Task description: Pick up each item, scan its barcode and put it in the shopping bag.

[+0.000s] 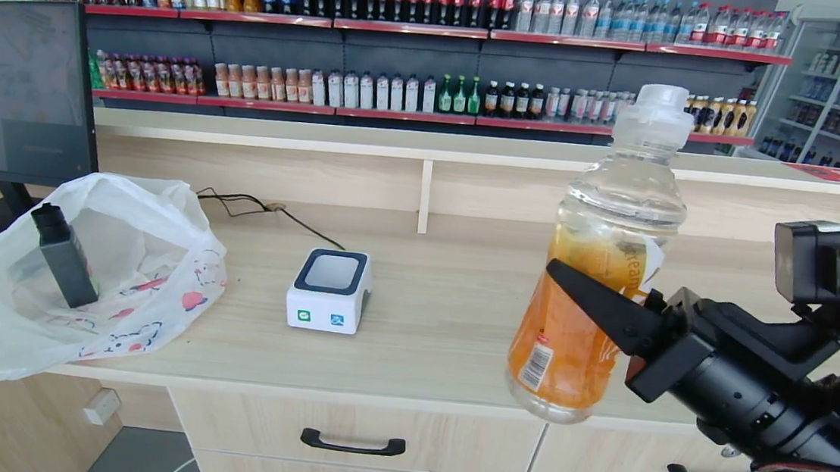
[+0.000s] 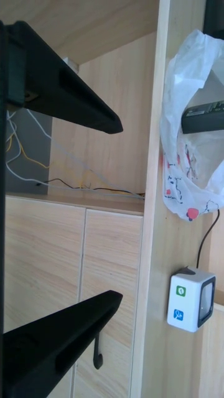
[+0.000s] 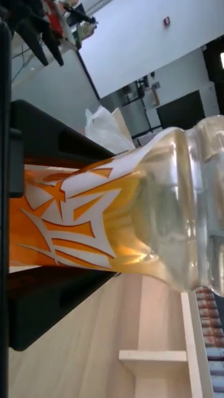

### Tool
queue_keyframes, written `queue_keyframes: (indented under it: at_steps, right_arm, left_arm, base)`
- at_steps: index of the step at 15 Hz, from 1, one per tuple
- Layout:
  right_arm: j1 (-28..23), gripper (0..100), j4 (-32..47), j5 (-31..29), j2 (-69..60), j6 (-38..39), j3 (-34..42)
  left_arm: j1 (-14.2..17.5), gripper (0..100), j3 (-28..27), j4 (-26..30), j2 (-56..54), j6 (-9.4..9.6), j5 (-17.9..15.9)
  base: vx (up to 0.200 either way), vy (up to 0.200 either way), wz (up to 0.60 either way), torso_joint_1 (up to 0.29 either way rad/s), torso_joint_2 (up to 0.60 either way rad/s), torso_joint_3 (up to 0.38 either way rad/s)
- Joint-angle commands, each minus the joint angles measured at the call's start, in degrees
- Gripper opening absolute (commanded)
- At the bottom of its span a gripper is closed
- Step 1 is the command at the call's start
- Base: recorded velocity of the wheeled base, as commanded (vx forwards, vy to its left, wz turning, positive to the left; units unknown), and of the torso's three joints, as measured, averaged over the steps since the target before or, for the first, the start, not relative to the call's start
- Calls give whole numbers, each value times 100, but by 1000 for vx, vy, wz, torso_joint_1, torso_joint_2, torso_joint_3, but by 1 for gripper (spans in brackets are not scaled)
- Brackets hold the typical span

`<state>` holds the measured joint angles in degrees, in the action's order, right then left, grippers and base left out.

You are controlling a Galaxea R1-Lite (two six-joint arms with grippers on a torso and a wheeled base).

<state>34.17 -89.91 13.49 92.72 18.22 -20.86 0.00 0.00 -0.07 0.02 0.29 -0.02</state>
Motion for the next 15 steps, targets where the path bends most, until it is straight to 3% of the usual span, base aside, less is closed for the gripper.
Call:
queue_keyframes:
  at_steps: [1,7,10,15]
  right_arm:
    - [-552,0,-9,4,387,-531,-164]
    - [-1387,0,-9,-541,747,-2095,-252]
    - [-1554,0,-9,-998,730,-2183,-261]
    - [-1905,0,-9,-1016,765,-2121,-366]
  left_arm:
    - [0,100,0,-1,-2,-3,2]
    - [0,100,0,-1,-2,-3,2]
    - [0,100,0,-1,-2,-3,2]
    - [0,100,0,-1,-2,-3,2]
  base:
    - [0,0,0,0,0,0]
    - [0,0,0,0,0,0]
    - [0,0,0,0,0,0]
    - [0,40,0,0,0,-1]
